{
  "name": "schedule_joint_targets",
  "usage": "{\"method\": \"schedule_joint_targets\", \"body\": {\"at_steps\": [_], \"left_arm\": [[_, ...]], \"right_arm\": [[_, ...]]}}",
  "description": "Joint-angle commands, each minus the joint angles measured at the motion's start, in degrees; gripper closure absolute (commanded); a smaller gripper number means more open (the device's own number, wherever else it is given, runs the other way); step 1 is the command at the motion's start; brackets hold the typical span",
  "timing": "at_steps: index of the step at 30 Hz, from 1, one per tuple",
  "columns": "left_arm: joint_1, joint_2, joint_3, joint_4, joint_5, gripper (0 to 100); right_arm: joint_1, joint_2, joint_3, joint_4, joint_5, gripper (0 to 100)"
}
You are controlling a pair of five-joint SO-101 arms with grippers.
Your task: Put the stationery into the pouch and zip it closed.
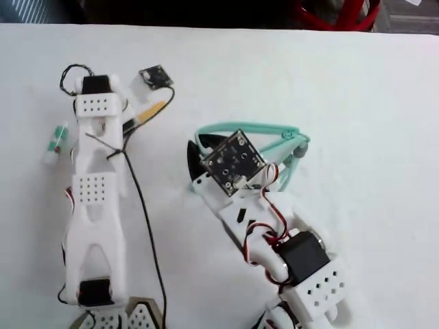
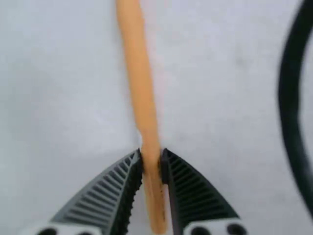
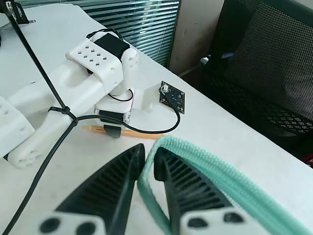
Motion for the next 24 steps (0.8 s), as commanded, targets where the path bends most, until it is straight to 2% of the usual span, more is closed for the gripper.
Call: {"method": "schedule_joint_targets", "body": {"at_steps": [1, 5, 11, 15, 19, 24], "left_arm": [[0.13, -0.75, 0.09, 1.23, -0.79, 98], [1.01, -5.58, -1.05, 2.46, 0.18, 98], [4.44, -18.77, 1.67, 2.55, 6.51, 98], [8.22, -31.96, 15.56, 2.55, 9.32, 98], [12.79, -48.57, 30.59, 2.46, 16.18, 98], [20.18, -71.25, 41.49, 2.11, 22.77, 98]], "right_arm": [[-0.48, 2.77, 6.24, 0.31, 0.18, 97.8], [-0.48, 2.77, 6.24, 0.31, 0.18, 97.8], [-0.4, 2.77, 6.95, -1.45, 0.26, 97.8], [-0.4, 2.77, 7.91, -2.95, 0.26, 97.8], [-0.48, 2.77, 8.0, -2.95, 0.26, 97.8], [-0.48, 2.77, 8.0, -2.95, -0.18, 97.8]]}}
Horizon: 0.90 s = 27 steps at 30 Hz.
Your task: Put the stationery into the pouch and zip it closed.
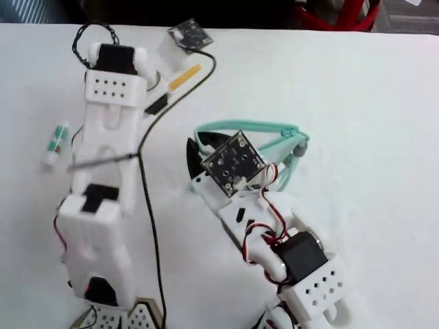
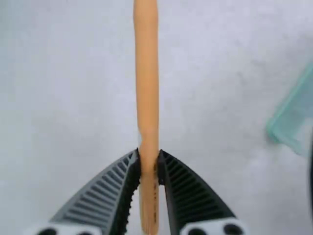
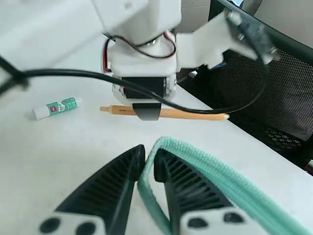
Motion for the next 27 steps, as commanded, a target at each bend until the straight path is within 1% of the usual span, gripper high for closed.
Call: {"method": "schedule_joint_targets", "body": {"at_steps": [1, 4, 7, 12, 14, 16, 19, 23, 25, 27], "left_arm": [[6.11, -20.88, 4.75, -0.35, 4.84, 98], [11.65, -31.08, 7.47, -3.87, 11.69, 98], [15.69, -36.97, 10.11, -10.64, 20.75, 98], [16.66, -38.55, 16.35, -26.9, 38.15, 98], [17.54, -38.99, 19.43, -32.18, 42.99, 98], [20.18, -39.78, 20.92, -34.81, 45.54, 98], [24.66, -42.95, 22.68, -35.43, 47.74, 98], [30.2, -49.01, 27.25, -36.84, 47.82, 98], [30.99, -52.09, 32.62, -40.26, 47.65, 98], [31.69, -55.52, 39.82, -44.4, 45.45, 98]], "right_arm": [[-0.57, 2.77, 6.42, 0.57, -0.18, 97.8], [-0.57, 2.77, 6.42, 0.66, -0.26, 97.8], [-0.57, 2.77, 6.42, 0.66, -0.26, 97.8], [-0.57, 2.77, 6.42, 0.66, -0.26, 97.8], [-0.57, 2.77, 6.42, 0.66, -0.35, 97.8], [-0.48, 2.77, 6.42, 0.57, -1.14, 97.8], [-0.13, 2.68, 6.24, 0.57, -2.29, 97.8], [-0.13, 0.84, 6.59, 0.57, -2.29, 97.8], [-0.13, -0.92, 7.21, 0.57, -2.29, 97.8], [-0.13, -3.12, 8.09, 0.57, -2.29, 97.8]]}}
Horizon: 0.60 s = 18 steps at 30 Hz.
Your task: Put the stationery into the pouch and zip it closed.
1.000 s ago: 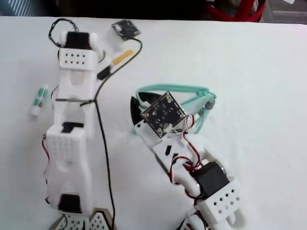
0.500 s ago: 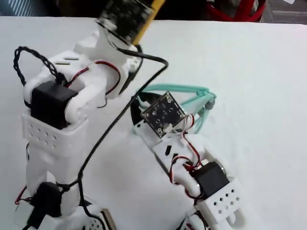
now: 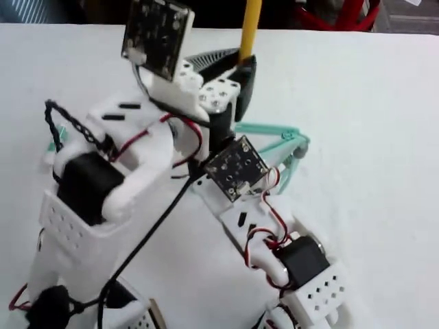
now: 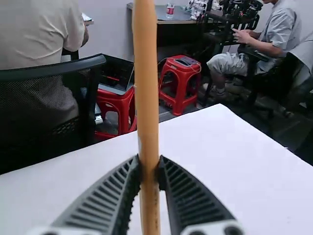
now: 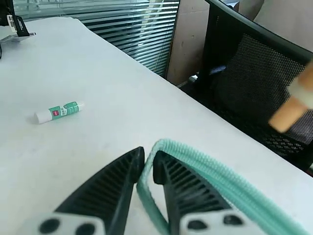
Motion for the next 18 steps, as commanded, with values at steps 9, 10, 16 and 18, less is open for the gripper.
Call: {"method": "schedule_joint_targets", "body": {"at_steps": [9, 10, 16, 18], "left_arm": [[6.11, -23.78, 37.45, -29.27, -10.11, 98], [6.11, -24.31, 38.68, -30.24, -11.16, 98], [6.11, -22.29, 38.68, -30.59, -12.13, 98], [6.02, -21.14, 37.19, -29.89, -12.13, 98]], "right_arm": [[-0.13, 0.48, 5.98, 0.57, -0.88, 97.8], [-0.04, 1.71, 5.27, 0.57, -0.88, 97.8], [-0.31, 6.11, 3.34, 0.04, -0.88, 97.8], [-0.13, 6.11, 3.43, -0.31, -0.53, 97.8]]}}
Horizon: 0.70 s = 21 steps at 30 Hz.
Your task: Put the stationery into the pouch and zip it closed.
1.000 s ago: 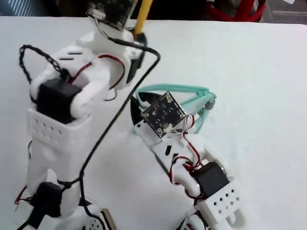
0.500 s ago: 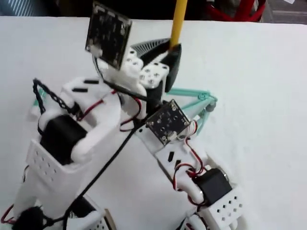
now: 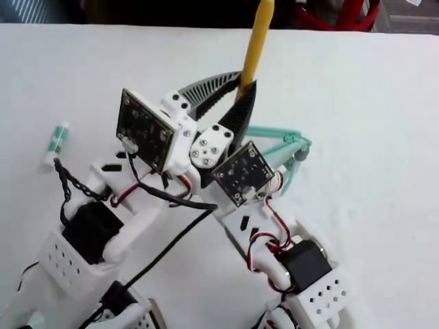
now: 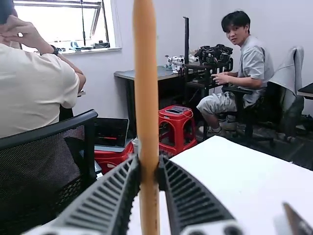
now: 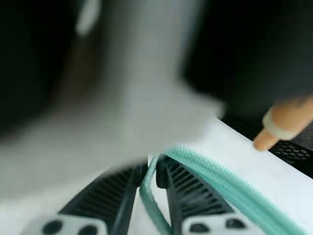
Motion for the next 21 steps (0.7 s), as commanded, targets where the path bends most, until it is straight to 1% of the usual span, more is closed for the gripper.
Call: {"method": "schedule_joint_targets", "body": {"at_steps": [1, 5, 8, 10, 14, 18, 21], "left_arm": [[1.89, 1.54, -2.64, -0.09, -0.53, 98], [1.8, 3.12, -8.26, 3.52, -0.53, 98], [1.63, 3.47, -13.8, 6.59, -0.53, 98], [1.63, 3.47, -17.32, 10.55, -0.7, 98], [1.63, 3.47, -20.92, 18.55, -4.66, 98], [-1.1, 3.21, -20.84, 21.71, -4.48, 98], [-2.95, 3.12, -20.84, 22.86, -2.37, 98]], "right_arm": [[-0.13, 6.81, 1.67, 0.31, -0.26, 97.8], [-0.13, 7.08, 0.53, 0.48, 0.18, 97.8], [-0.31, 6.73, -0.35, 1.19, 2.73, 97.8], [-0.22, 6.73, -0.44, 1.54, 5.01, 97.8], [-0.48, 6.64, -0.44, 1.71, 6.95, 97.8], [-0.48, 5.14, 0.0, 1.98, 13.27, 97.8], [-0.48, 2.42, 0.09, 4.88, 17.67, 97.8]]}}
